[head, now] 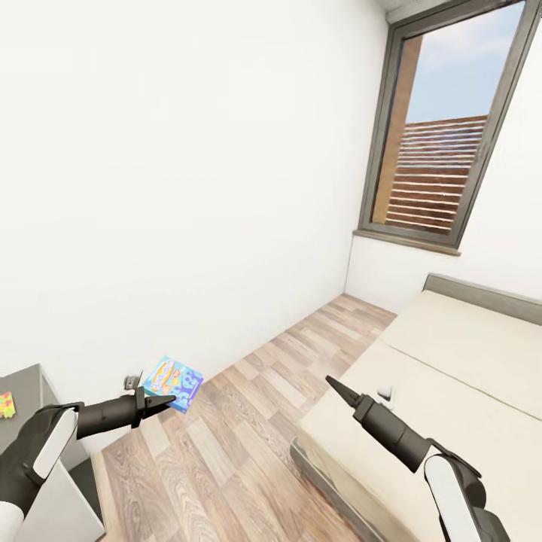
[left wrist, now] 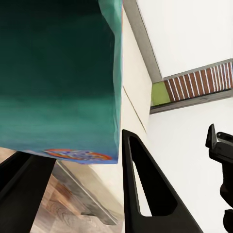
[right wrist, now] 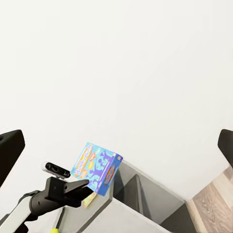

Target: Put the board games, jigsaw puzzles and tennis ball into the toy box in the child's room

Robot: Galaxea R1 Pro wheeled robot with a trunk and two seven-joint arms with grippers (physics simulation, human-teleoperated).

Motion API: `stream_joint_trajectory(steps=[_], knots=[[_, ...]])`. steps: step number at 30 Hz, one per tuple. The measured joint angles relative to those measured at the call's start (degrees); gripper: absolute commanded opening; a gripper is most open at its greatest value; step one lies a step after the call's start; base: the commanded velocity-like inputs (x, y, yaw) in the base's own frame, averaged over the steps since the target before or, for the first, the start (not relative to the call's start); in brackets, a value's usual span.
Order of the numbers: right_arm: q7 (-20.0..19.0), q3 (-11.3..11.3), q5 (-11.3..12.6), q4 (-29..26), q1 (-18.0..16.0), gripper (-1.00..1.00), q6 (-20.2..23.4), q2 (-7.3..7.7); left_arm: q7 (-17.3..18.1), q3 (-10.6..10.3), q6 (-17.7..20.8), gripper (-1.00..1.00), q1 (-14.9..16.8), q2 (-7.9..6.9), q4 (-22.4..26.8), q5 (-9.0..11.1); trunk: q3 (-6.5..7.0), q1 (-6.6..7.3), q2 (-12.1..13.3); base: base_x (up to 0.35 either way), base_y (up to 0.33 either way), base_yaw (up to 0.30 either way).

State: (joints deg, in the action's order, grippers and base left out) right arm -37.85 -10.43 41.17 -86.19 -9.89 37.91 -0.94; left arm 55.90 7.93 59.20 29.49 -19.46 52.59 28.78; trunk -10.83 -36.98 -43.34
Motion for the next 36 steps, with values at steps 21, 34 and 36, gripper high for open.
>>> stream_joint_trajectory(steps=[21, 34, 36], knots=[[-0.5, -2.3, 0.6, -0.8, 5.3, 1.0, 0.1, 2.39, 4.0, -0.3, 0.2, -1.0, -5.3, -1.87, 1.8, -0.1, 5.14, 4.62, 8.4, 0.0, 0.0, 0.042], [-3.5, -4.0, 0.1, -1.2, 5.6, 1.0, 0.2, 2.5, 5.3, -0.8, 0.0, -1.0, -5.6, -1.73, 3.1, -0.5, 7.49, 7.48, 13.7, 0.0, 0.0, 0.142], [-3.7, -4.1, 0.1, -1.1, 5.6, 1.0, 0.1, 2.51, 5.3, -0.8, 0.0, -1.0, -5.6, -1.68, 3.1, -0.5, 7.85, 7.92, 14.5, 0.0, 0.0, 0.284]])
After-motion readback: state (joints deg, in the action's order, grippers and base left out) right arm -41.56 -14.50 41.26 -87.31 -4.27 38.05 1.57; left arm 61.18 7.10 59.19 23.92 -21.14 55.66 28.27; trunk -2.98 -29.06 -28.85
